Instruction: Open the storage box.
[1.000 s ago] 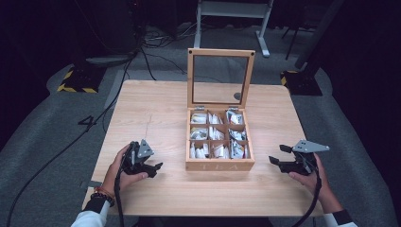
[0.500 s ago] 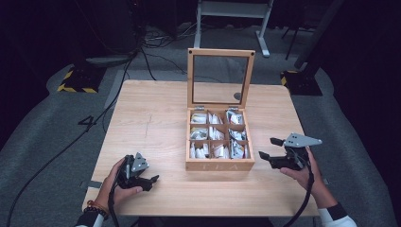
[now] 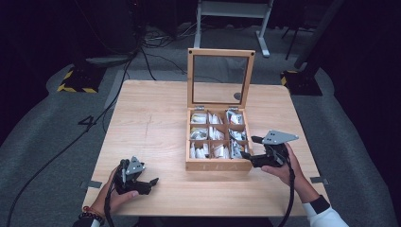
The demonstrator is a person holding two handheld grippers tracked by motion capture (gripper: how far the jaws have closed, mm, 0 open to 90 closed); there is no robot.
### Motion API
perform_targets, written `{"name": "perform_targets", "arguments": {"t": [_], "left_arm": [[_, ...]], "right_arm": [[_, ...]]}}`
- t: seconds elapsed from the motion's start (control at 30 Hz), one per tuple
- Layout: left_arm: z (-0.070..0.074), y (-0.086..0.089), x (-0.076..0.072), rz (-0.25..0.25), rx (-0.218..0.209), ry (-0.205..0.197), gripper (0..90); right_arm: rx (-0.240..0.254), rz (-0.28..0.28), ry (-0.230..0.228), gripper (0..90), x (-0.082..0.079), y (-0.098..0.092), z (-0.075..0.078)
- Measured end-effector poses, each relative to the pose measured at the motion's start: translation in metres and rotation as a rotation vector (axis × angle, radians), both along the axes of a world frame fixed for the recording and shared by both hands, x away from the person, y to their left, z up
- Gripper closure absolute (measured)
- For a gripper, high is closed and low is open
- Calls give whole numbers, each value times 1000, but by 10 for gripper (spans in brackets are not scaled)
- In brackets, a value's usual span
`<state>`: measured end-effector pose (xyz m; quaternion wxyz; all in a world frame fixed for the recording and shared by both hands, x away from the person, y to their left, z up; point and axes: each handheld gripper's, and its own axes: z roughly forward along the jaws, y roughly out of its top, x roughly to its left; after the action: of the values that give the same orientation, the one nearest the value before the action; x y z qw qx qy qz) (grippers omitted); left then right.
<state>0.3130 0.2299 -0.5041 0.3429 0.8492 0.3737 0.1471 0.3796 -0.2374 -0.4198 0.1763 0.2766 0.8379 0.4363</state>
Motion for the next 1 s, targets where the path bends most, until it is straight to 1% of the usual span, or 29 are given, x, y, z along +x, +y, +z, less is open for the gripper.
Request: {"name": "perform_targets", "arguments": {"t": [0.07, 0.2, 0.37, 0.47, 0.5, 0.57, 0.6, 0.7, 0.73, 0.77, 0.83, 0.93, 1.0], "left_arm": [[0, 0, 0, 2, 0, 0, 172], [0, -1, 0, 3, -4, 7, 168], [0, -1, 0, 2, -7, 8, 165], [0, -1, 1, 2, -7, 7, 164], [0, -1, 1, 2, -7, 7, 164], [0, -1, 1, -1, -6, 7, 164], [0, -1, 1, 0, -7, 7, 164], [0, -1, 1, 0, -7, 7, 164], [0, -1, 1, 0, -7, 7, 164], [0, -1, 1, 0, -7, 7, 164], [0, -1, 1, 0, -7, 7, 164], [0, -1, 1, 0, -7, 7, 164], [0, -1, 1, 0, -7, 7, 164]], "right_arm": [[3, 3, 6, 249, 1, 2, -1], [10, 33, 26, 250, 5, 15, -5], [-11, 44, 30, 252, 7, 31, -8], [-39, 54, 31, 254, 6, 41, -10], [-48, 56, 34, 255, 6, 43, -11], [-49, 58, 46, 260, 7, 46, -13], [-60, 52, 43, 262, 7, 47, -13], [-72, 23, 36, 278, 9, 46, -14], [-72, 23, 36, 278, 9, 46, -14], [-62, 9, 50, 260, 10, 42, -13], [-56, 3, 50, 249, 10, 39, -13], [-72, -14, 27, 260, 8, 35, -10], [-73, -23, 23, 264, 7, 31, -9]]}}
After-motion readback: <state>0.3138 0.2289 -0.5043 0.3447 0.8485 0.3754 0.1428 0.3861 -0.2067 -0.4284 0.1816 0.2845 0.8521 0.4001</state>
